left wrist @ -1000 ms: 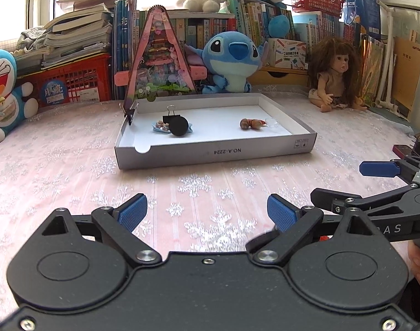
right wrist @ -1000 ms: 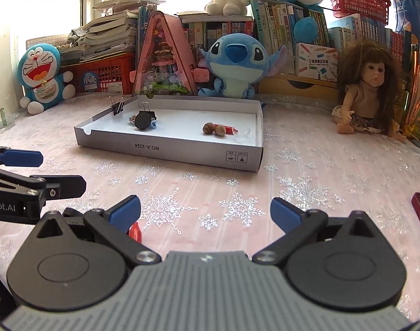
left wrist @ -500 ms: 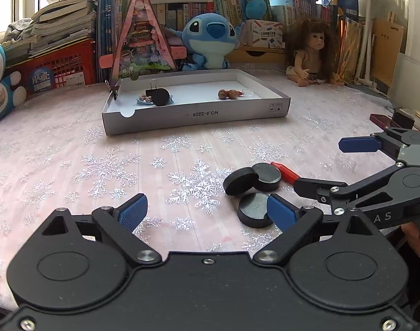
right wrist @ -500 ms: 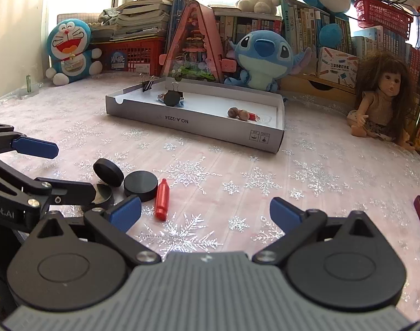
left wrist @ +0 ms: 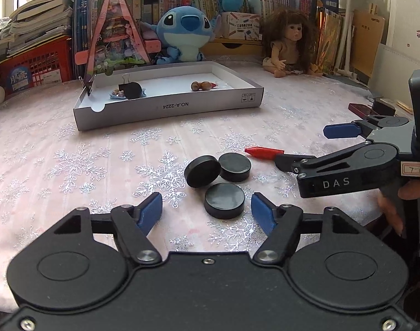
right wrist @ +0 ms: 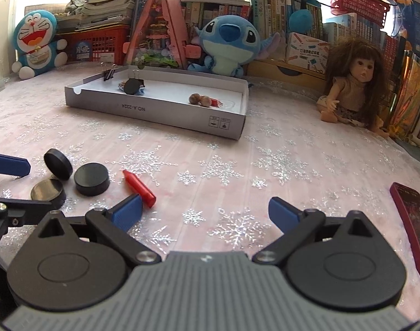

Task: Organize rigid objects
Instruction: 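Grasp a black puck with left gripper while right gripper moves toward the red crayon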

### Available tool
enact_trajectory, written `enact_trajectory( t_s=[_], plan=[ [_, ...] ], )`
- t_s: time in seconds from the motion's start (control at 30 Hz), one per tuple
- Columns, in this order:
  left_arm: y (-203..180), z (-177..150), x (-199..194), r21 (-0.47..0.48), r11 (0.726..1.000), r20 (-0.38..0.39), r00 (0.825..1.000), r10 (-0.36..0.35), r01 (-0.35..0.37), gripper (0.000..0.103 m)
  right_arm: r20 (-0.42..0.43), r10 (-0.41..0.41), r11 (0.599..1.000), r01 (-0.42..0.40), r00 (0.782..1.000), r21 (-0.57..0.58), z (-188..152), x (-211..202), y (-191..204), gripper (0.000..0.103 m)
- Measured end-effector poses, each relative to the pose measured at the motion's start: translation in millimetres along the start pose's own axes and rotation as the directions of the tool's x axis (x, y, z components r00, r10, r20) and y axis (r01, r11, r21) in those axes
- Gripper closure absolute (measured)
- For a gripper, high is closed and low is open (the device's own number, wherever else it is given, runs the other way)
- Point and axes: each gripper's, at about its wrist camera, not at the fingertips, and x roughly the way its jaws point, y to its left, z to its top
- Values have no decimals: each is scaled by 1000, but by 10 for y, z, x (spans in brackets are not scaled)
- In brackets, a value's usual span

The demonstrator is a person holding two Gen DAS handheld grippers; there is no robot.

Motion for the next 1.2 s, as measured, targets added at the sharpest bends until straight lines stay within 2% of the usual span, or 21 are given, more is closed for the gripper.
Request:
enact_trajectory(
  t_s=[0.1, 0.17, 0.33, 0.53, 0.63, 0.83, 1.03, 1.2],
  plan=[
    [-21, 3, 15, 3, 1000, 5, 1000, -1, 1, 47, -10, -36, 999, 36, 999, 16, 4, 24, -59, 2],
    [-11, 8, 23, -4, 1000, 8, 1000, 1, -1, 57, -12, -49, 998, 50, 999, 27, 3, 26, -91, 2],
    [103, 22, 24, -46, 999, 12, 1000, 24, -24, 73, 15, 56, 997, -57, 998, 46, 4, -66, -68, 4],
    [223, 49, -21, -86, 996, 29, 999, 36, -34, 73, 20, 91, 994, -92, 996, 63, 39, -85, 131, 9],
    [225, 53, -37, -87, 996, 34, 999, 36, -33, 73, 14, 94, 991, -95, 996, 95, 38, -79, 216, 14],
    [200, 38, -94, -73, 997, 53, 998, 24, -20, 73, 32, 32, 997, -34, 999, 67, 15, -89, 375, 23],
    [195, -1, -115, -61, 997, 56, 997, 44, -41, 73, 32, 15, 997, -18, 999, 80, 20, -64, 377, 28],
    [202, -30, -31, -65, 995, 38, 996, 77, -75, 71, 41, 17, 993, -22, 999, 119, 21, -39, 383, 38]
  ],
)
